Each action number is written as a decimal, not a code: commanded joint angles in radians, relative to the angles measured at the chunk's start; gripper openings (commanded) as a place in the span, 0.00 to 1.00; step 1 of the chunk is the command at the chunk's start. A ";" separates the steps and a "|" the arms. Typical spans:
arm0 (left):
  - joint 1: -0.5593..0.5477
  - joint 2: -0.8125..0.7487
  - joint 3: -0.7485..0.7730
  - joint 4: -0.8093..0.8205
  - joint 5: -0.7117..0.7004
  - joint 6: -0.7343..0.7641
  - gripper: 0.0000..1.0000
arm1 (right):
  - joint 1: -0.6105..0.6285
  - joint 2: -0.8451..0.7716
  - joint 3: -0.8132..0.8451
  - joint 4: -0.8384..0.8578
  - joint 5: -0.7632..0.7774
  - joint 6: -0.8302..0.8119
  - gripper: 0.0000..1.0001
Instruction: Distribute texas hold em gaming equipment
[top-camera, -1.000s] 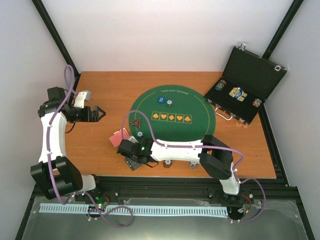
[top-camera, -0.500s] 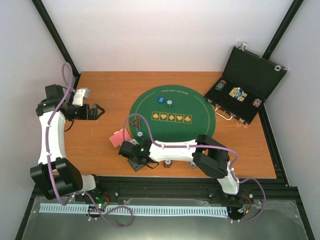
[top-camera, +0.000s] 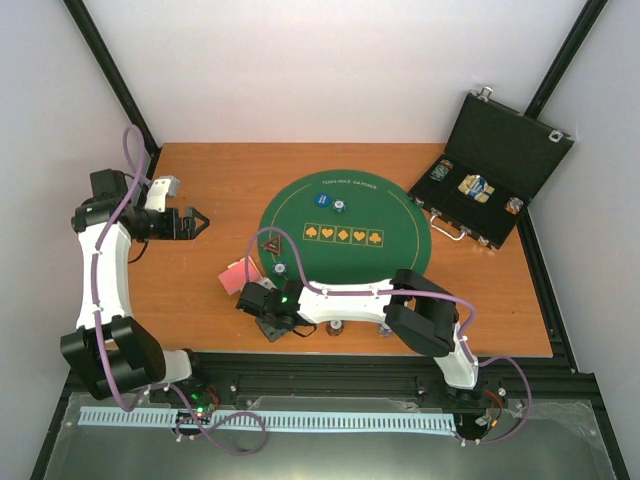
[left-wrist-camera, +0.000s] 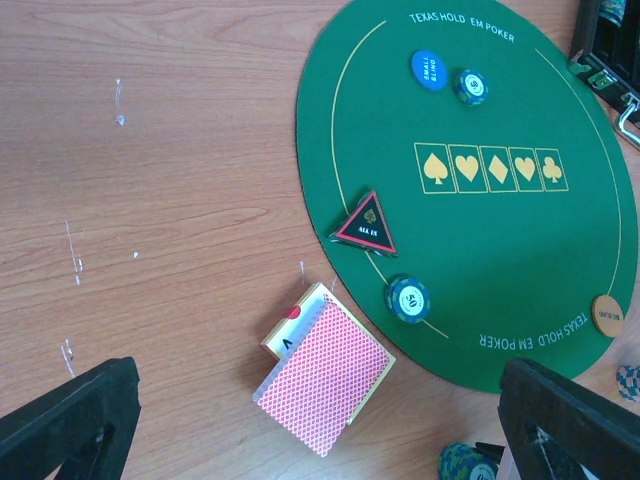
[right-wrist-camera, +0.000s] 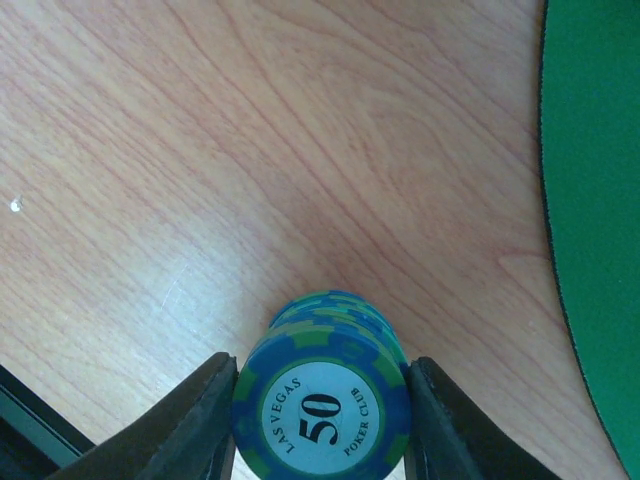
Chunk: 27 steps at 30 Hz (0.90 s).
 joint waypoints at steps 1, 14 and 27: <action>0.010 -0.014 0.032 -0.013 0.016 -0.012 1.00 | -0.003 -0.017 -0.007 0.001 0.008 0.000 0.38; 0.010 -0.012 0.054 -0.022 0.028 -0.015 1.00 | -0.044 -0.133 -0.036 -0.048 0.051 0.009 0.17; 0.010 -0.014 0.063 -0.032 0.038 -0.011 1.00 | -0.264 -0.428 -0.347 -0.058 0.093 0.009 0.16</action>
